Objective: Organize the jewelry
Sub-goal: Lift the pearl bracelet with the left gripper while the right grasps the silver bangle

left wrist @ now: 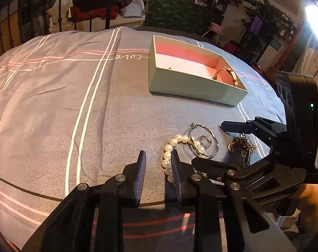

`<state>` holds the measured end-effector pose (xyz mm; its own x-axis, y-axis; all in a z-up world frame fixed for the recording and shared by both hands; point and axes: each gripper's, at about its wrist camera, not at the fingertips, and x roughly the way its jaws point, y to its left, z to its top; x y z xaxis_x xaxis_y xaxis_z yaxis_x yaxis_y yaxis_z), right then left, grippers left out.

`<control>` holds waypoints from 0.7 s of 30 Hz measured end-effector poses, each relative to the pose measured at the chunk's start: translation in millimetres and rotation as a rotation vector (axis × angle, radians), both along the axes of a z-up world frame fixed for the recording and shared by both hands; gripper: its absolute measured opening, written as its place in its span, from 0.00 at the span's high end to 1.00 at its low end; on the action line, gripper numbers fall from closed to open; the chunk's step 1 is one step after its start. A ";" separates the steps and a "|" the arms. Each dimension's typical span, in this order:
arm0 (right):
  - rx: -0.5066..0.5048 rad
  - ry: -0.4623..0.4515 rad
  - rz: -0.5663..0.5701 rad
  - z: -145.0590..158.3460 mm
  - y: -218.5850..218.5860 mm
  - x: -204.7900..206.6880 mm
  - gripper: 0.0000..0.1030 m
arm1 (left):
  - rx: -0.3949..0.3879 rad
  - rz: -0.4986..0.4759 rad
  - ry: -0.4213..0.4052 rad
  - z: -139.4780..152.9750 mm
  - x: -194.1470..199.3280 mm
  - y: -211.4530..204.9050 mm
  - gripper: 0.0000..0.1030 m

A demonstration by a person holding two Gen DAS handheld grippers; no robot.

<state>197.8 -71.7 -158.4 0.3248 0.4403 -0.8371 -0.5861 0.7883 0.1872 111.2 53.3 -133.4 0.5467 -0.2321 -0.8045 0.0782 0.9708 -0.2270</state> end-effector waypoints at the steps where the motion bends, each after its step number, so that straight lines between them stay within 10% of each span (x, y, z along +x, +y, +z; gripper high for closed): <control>1: 0.000 -0.002 0.003 -0.4 1.0 0.9 0.09 | -0.008 0.007 0.006 -1.1 0.1 2.7 0.69; 4: -0.038 -0.041 0.018 4.2 2.2 -0.3 0.49 | -0.043 0.000 0.002 0.2 -0.4 5.3 0.47; 13: -0.016 -0.095 -0.018 18.2 -17.2 -7.3 0.49 | 0.025 -0.119 0.014 -12.9 10.2 -31.5 0.49; 17: 0.029 -0.064 -0.074 17.5 -37.9 -4.8 0.49 | 0.137 -0.164 -0.016 -15.9 11.6 -47.0 0.87; 21: 0.039 -0.060 -0.103 14.2 -46.7 -6.6 0.49 | 0.085 -0.135 -0.021 -12.3 17.3 -40.2 0.91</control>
